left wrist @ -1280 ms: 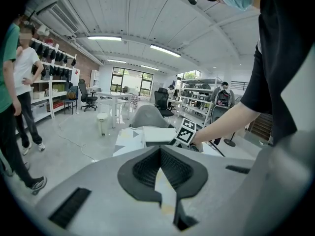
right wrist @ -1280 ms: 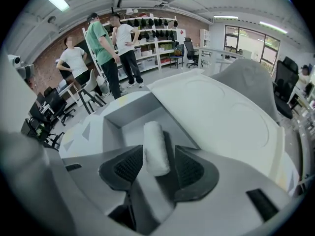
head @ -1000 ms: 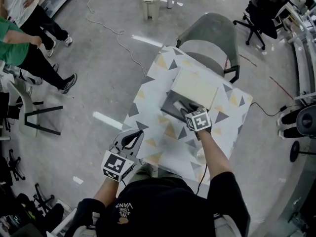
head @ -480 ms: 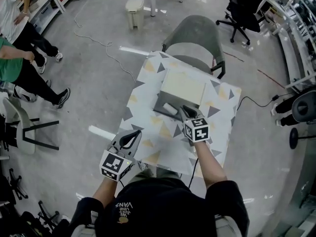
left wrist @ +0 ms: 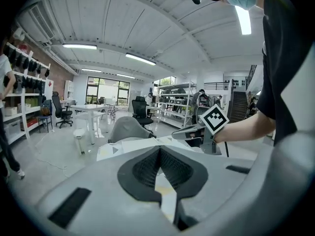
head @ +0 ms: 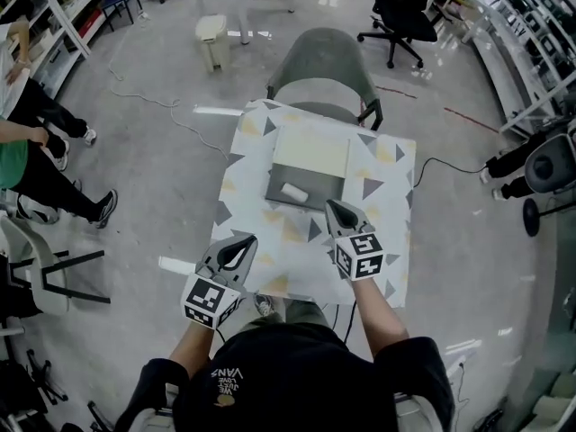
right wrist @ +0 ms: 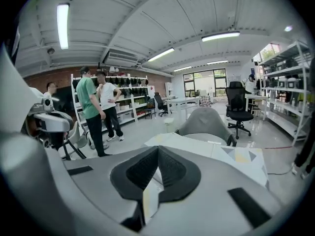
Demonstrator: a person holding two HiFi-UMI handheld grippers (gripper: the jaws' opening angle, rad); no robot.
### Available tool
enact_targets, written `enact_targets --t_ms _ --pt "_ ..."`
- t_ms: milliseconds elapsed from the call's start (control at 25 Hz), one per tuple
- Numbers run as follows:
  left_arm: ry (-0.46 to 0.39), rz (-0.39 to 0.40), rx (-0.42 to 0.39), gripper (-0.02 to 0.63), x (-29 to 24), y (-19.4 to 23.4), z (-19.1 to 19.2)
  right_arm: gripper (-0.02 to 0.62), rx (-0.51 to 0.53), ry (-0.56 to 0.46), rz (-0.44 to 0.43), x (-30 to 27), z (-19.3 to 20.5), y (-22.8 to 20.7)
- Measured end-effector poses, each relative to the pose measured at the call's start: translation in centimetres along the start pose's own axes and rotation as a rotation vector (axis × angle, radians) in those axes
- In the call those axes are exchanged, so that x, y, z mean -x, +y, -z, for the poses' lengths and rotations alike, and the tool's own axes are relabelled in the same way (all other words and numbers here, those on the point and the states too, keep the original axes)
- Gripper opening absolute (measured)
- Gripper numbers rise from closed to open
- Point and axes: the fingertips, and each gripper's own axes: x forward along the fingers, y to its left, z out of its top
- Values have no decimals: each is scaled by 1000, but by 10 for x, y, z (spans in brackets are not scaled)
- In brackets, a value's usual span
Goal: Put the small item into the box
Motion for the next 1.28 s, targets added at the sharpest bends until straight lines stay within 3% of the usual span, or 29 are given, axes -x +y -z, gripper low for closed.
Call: enact_targets --t_ms 680,1280 --pt "-52 151 -77 6 16 -56 -7 0 -95 -153 152 124 7 28" --pt "-47 148 -69 6 48 -65 12 0 -143 -182 162 161 28 74"
